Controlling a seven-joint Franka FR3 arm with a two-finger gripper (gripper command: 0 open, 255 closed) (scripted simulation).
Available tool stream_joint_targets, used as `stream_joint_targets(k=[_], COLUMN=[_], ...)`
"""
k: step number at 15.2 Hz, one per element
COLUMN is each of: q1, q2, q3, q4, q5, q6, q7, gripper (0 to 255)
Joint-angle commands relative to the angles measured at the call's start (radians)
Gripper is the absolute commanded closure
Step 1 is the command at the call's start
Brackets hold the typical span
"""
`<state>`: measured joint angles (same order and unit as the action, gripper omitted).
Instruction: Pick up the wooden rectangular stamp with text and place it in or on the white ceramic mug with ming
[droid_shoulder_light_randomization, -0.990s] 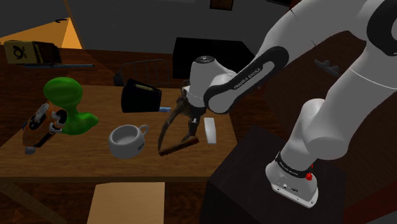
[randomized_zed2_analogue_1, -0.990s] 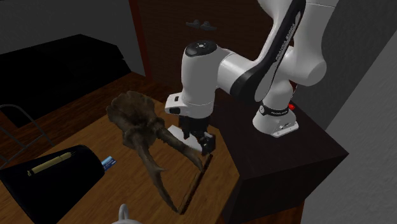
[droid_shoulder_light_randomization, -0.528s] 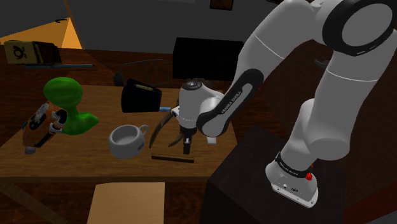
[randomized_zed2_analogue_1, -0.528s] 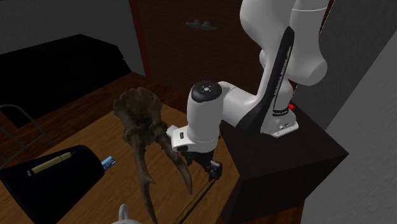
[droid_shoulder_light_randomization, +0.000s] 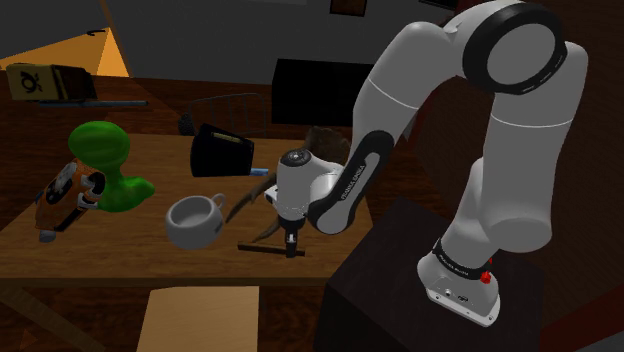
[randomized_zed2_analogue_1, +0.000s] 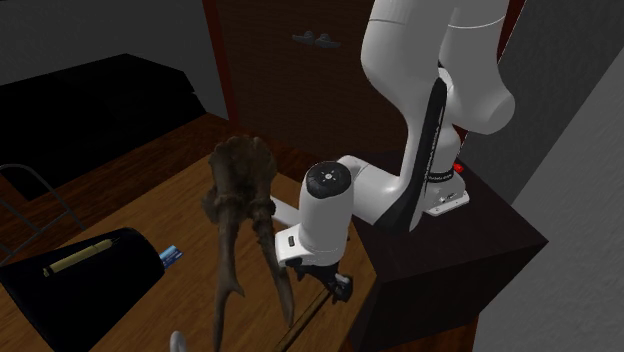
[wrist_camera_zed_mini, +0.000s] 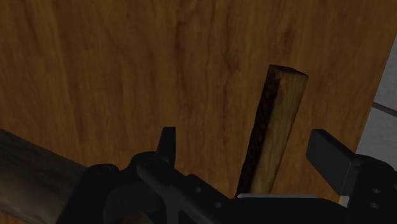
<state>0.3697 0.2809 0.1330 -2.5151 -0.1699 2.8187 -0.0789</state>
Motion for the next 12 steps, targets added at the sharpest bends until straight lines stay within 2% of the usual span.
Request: stream_joint_targets(k=[1,9,10,12], q1=[0.008,0.008,0.008,0.008], q2=[0.042,0.042,0.042,0.042], q3=[-0.017,-0.017,-0.017,-0.017], q4=[0.007,0.007,0.007,0.007], q5=[-0.020,-0.020,-0.020,-0.020], q6=[0.036,0.036,0.036,0.036], q7=[0.013,0.013,0.013,0.013], gripper=[0,0,255,255])
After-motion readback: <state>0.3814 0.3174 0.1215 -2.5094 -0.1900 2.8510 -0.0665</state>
